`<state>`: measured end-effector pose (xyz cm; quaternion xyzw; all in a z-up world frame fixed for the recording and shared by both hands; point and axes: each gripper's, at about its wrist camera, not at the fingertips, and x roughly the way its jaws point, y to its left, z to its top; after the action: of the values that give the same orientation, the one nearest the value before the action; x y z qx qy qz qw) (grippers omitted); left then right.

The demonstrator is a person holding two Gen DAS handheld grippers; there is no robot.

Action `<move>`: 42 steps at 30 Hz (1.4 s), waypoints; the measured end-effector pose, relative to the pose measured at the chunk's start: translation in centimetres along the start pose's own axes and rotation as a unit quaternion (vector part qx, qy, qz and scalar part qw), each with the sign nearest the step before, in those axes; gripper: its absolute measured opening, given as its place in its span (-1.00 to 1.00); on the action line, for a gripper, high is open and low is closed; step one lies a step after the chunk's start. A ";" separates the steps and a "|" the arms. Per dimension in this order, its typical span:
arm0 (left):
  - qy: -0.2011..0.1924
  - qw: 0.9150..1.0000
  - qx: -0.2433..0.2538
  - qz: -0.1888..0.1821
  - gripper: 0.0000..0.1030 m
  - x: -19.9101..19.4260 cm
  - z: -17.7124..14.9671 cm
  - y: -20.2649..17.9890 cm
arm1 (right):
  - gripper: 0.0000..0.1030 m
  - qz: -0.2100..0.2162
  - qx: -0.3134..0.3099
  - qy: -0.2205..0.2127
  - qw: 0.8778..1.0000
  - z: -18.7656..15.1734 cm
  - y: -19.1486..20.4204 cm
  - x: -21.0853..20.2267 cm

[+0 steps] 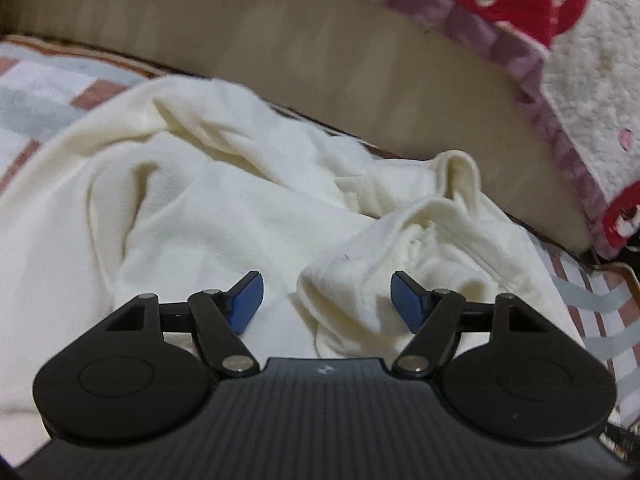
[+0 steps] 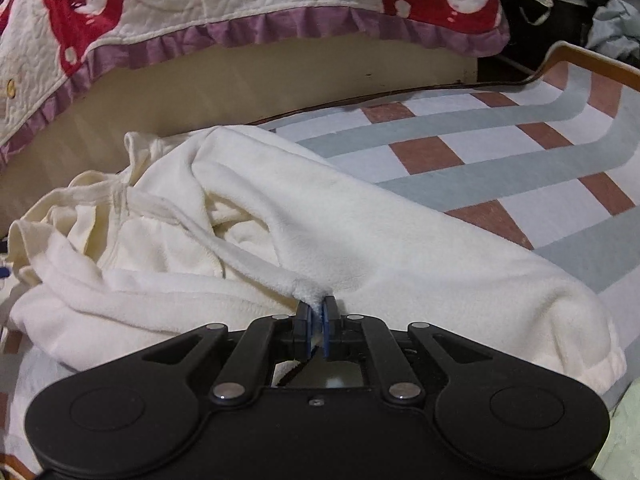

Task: Fold clothes

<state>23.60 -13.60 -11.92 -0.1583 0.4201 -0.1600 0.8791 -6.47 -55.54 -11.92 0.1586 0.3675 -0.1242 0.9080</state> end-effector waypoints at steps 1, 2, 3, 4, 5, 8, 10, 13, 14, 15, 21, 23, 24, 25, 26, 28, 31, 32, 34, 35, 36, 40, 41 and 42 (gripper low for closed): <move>0.001 1.000 0.003 0.002 0.34 0.5 0.1 -0.1 | -0.75 0.001 -0.003 0.003 1.000 0.0 -0.1 0.1; 0.002 1.000 0.012 0.007 0.30 0.8 0.1 -0.4 | -0.74 0.007 -0.001 0.005 1.000 0.0 -0.2 0.1; 0.006 1.000 0.026 0.016 0.26 1.2 0.0 -0.7 | -0.73 0.013 0.002 0.006 1.000 0.0 -0.4 0.1; 0.013 0.999 0.040 0.027 -0.19 1.5 0.0 -1.0 | -0.68 0.015 0.005 0.007 1.000 0.0 -0.5 0.2; 0.013 0.997 0.060 0.044 -0.79 1.5 -0.2 -1.4 | -0.39 0.017 0.010 0.007 1.000 0.1 -0.7 0.3; 0.003 0.986 0.131 0.106 -0.84 0.9 -1.1 -3.0 | 0.32 0.023 0.043 0.009 0.999 -0.1 -1.5 1.3; -0.035 0.969 0.193 0.153 -0.85 -1.5 -2.5 -4.6 | 0.32 0.028 0.074 0.015 0.997 -0.2 -2.1 2.1; -0.091 0.961 0.207 0.160 -0.86 -7.4 -4.4 -5.5 | -0.09 0.047 0.079 0.002 0.996 -0.5 -2.1 2.2; -0.111 0.957 0.211 0.164 -0.86 -9.8 -5.1 -5.6 | -0.78 0.059 0.067 -0.002 0.996 -0.5 -1.8 2.0; -0.131 0.952 0.218 0.170 -0.86 -12.2 -5.8 -5.7 | -0.78 0.066 0.057 -0.005 0.996 -0.6 -1.4 1.5; -0.178 0.946 0.199 0.182 -0.87 -24.3 -8.8 -4.2 | -0.79 0.116 0.027 -0.050 0.992 0.0 -0.7 -5.2; -0.187 0.947 0.189 0.183 -0.88 -27.6 -9.6 -3.3 | -0.84 0.130 -0.002 -0.053 0.990 0.5 -0.5 -7.7; -0.189 0.947 0.184 0.182 -0.88 -28.9 -10.0 -2.9 | -0.85 0.131 -0.023 -0.055 0.990 0.8 -0.2 -9.2; -0.187 0.951 0.172 0.176 -0.88 -30.1 -10.3 -2.4 | -0.87 0.131 -0.043 -0.057 0.989 1.0 0.0 -10.7; -0.183 0.956 0.156 0.168 -0.89 -31.3 -10.4 -1.8 | -0.89 0.133 -0.057 -0.063 0.987 1.2 0.2 -12.3; -0.175 0.967 0.110 0.147 -0.89 -33.4 -11.0 -0.4 | -0.94 0.129 -0.080 -0.083 0.985 1.3 0.6 -15.6; -0.155 0.976 0.066 0.138 -0.89 -35.2 -12.8 1.5 | -0.94 0.113 -0.098 -0.118 0.982 0.8 0.9 -20.1; -0.144 0.977 0.065 0.143 -0.89 -35.2 -13.7 1.9 | -0.94 0.110 -0.097 -0.120 0.982 0.1 0.7 -20.9; -0.119 0.979 0.067 0.154 -0.89 -34.9 -15.3 2.7 | -0.94 0.102 -0.092 -0.111 0.984 -1.7 0.1 -21.6; -0.102 0.980 0.069 0.157 -0.89 -34.7 -16.0 3.0 | -0.94 0.101 -0.088 -0.097 0.986 -2.7 -0.3 -21.4; -0.085 0.981 0.071 0.158 -0.89 -34.4 -16.6 3.2 | -0.95 0.096 -0.084 -0.080 0.989 -3.8 -0.6 -21.1; -0.028 0.984 0.080 0.159 -0.89 -32.9 -18.6 3.7 | -0.95 0.075 -0.058 -0.016 0.995 -8.2 -2.2 -19.5; -0.015 0.984 0.083 0.159 -0.89 -32.5 -19.1 3.8 | -0.95 0.073 -0.045 -0.003 0.996 -9.1 -2.6 -19.1; -0.004 0.984 0.080 0.161 -0.89 -32.1 -19.4 4.0 | -0.95 0.072 -0.034 0.007 0.997 -9.8 -3.0 -18.7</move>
<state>-10.23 0.51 -3.11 -0.0188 0.4222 -0.0488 0.9050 -26.71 -52.51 -5.97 0.1542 0.3658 -0.0444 0.9168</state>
